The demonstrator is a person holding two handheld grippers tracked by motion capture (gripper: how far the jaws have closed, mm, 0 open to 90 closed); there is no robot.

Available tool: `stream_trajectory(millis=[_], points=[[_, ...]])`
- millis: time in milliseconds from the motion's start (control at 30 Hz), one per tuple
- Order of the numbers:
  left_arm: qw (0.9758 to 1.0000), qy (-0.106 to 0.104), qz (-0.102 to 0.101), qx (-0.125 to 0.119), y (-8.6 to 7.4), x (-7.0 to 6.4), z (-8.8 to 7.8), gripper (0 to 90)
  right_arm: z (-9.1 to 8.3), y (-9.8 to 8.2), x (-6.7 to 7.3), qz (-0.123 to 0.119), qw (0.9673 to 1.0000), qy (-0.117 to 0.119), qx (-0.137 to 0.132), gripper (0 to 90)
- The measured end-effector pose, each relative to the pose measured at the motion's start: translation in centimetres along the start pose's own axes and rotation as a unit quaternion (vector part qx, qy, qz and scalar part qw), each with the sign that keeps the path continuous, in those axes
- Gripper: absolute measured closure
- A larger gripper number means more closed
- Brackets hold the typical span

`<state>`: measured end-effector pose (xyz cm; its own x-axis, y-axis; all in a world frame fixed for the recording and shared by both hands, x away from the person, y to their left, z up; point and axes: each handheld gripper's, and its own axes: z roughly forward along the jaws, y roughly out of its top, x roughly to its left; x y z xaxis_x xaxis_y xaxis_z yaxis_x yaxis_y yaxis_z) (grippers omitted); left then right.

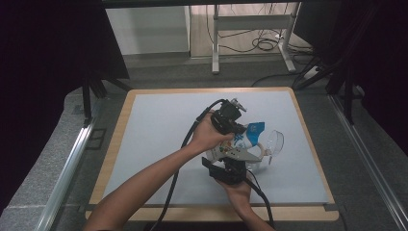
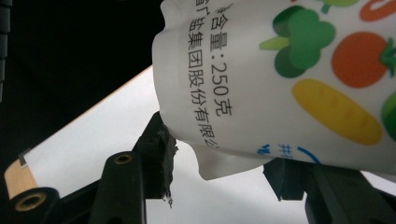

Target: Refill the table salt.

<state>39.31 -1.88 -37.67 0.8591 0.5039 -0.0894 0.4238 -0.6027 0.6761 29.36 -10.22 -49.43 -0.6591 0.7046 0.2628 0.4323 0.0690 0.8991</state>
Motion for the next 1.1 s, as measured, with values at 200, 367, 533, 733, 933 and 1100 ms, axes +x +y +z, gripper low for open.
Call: stream_trajectory(millis=[200,367,533,733,933,1100], points=[[0.9999,0.005,0.005,0.009,0.3,-0.1,0.1,90.0,0.3,0.4,0.0,0.019,0.9997,0.008,-0.01,49.6],[0.9998,0.003,0.005,0.017,0.4,0.0,0.3,90.0,0.5,0.4,0.1,0.023,0.9996,0.009,-0.015,50.3],[0.9997,0.001,0.007,0.023,0.6,0.1,0.5,90.0,0.5,0.4,0.0,0.025,0.9994,0.01,-0.019,50.5],[0.9996,0.0,0.011,0.028,1.0,-0.1,0.8,89.9,0.5,0.5,-0.2,0.029,0.9993,0.009,-0.022,50.8],[0.9994,0.001,0.013,0.031,1.2,-0.2,0.7,89.9,0.3,0.5,-0.3,0.027,0.9993,0.007,-0.026,51.0],[0.9993,0.003,0.014,0.034,1.3,-0.5,0.7,89.9,0.3,0.5,-0.2,0.03,0.9991,0.008,-0.029,51.2]])
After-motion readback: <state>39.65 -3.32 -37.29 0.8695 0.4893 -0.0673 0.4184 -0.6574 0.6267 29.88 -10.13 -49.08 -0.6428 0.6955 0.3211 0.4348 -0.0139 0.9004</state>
